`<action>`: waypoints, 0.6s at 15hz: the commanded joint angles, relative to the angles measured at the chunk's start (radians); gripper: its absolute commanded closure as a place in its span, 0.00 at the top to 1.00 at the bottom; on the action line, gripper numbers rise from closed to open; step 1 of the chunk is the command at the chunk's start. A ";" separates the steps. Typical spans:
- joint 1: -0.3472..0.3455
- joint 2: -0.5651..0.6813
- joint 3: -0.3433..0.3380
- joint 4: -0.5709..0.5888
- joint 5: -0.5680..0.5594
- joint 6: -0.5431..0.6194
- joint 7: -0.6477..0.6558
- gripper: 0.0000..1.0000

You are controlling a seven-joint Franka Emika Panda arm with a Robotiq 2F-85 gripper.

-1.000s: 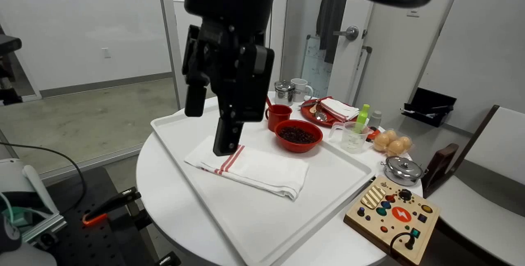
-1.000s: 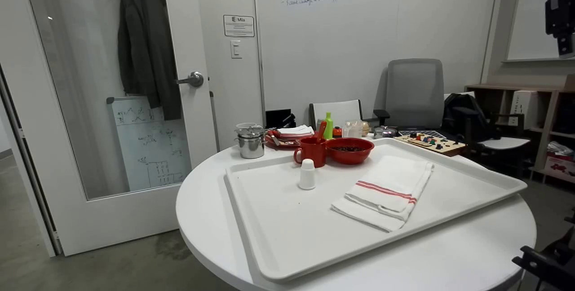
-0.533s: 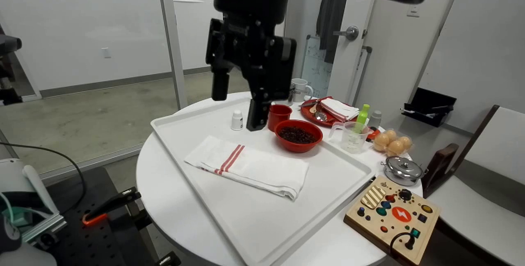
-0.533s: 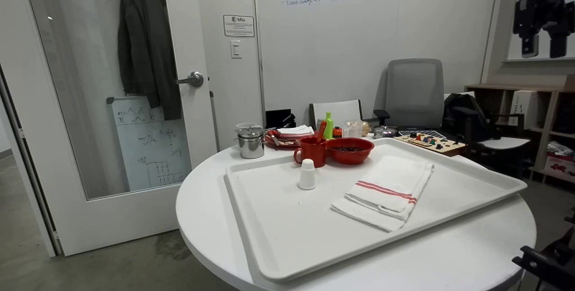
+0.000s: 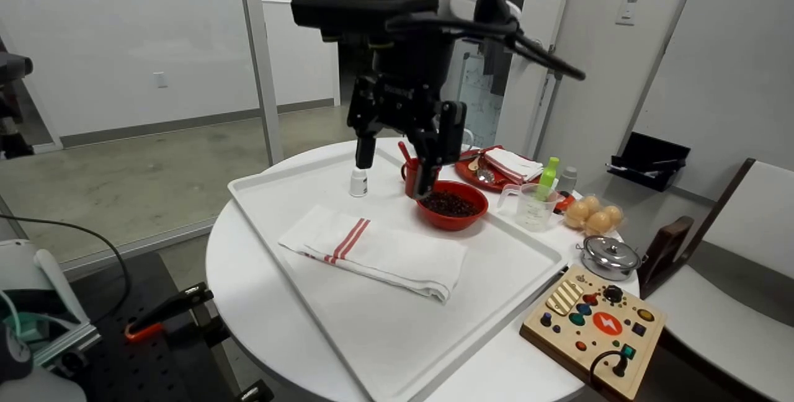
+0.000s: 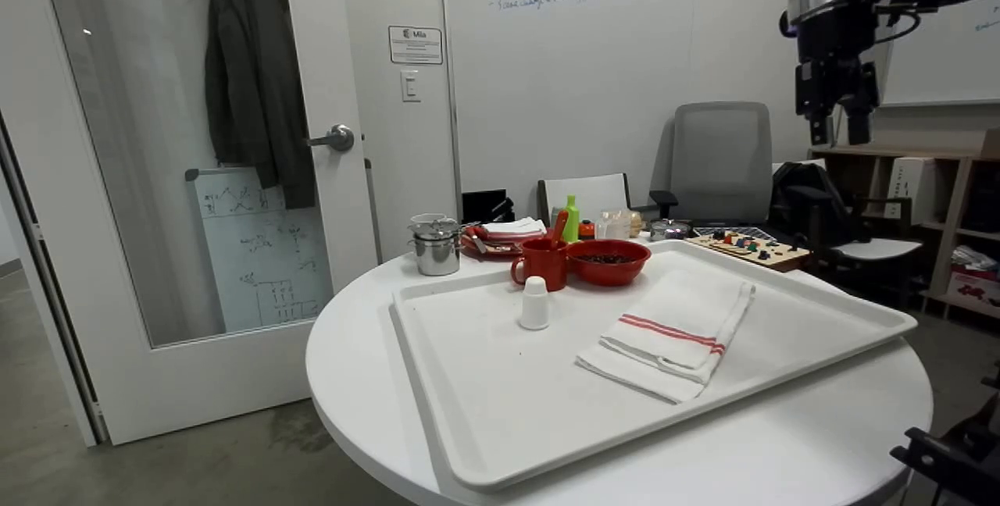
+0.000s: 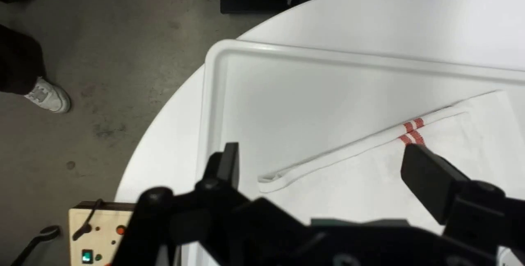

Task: Fold the white and red towel from right to left

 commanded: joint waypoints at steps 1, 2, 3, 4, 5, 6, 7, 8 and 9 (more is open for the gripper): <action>0.042 0.135 0.053 0.080 0.050 -0.027 -0.038 1.00; 0.048 0.167 0.064 0.104 0.055 -0.046 -0.047 1.00; 0.049 0.207 0.071 0.136 0.063 -0.057 -0.060 1.00; 0.037 0.122 0.073 0.053 0.034 -0.013 -0.014 1.00; 0.042 0.152 0.081 0.072 0.038 -0.018 -0.019 1.00; 0.044 0.176 0.085 0.090 0.039 -0.020 -0.022 1.00; 0.043 0.192 0.086 0.101 0.039 -0.022 -0.025 1.00; 0.042 0.200 0.085 0.109 0.039 -0.025 -0.029 1.00; 0.041 0.203 0.084 0.113 0.040 -0.027 -0.032 1.00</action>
